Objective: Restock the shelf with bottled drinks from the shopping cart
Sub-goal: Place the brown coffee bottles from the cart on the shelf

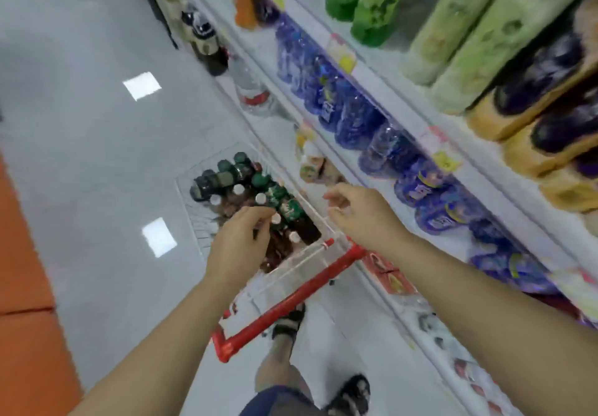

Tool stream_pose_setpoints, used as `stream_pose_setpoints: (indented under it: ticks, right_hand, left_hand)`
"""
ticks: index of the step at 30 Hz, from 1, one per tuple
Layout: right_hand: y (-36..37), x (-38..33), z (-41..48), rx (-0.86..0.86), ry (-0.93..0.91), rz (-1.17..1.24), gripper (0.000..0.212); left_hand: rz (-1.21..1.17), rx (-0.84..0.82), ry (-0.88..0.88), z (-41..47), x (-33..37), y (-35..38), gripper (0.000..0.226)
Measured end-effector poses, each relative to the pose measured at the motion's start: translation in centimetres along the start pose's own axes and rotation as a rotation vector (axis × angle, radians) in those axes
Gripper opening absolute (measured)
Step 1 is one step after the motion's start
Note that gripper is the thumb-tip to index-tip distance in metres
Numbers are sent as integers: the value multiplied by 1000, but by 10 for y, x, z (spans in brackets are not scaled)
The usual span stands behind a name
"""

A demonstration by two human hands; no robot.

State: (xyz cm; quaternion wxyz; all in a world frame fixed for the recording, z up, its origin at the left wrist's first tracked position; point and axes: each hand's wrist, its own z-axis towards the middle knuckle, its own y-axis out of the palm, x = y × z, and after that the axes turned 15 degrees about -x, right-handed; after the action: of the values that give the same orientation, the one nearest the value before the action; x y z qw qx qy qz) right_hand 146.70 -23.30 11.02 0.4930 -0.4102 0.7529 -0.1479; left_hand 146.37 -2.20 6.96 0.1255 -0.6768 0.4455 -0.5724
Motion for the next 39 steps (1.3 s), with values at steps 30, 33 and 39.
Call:
stream_pose_setpoints:
  ticks: [30,33,39]
  right_hand:
    - [170,-17,313,-280,121,327,45]
    - [191,-42,338,-330,387,880,59]
    - [229,-69,376,-82,651,1011,71]
  left_hand:
    - [-683,183,-367,81,-198,34,70]
    - [-705,279,-376,65,-209,12,69]
    - [-743,452,-363,51,-229,-14,65]
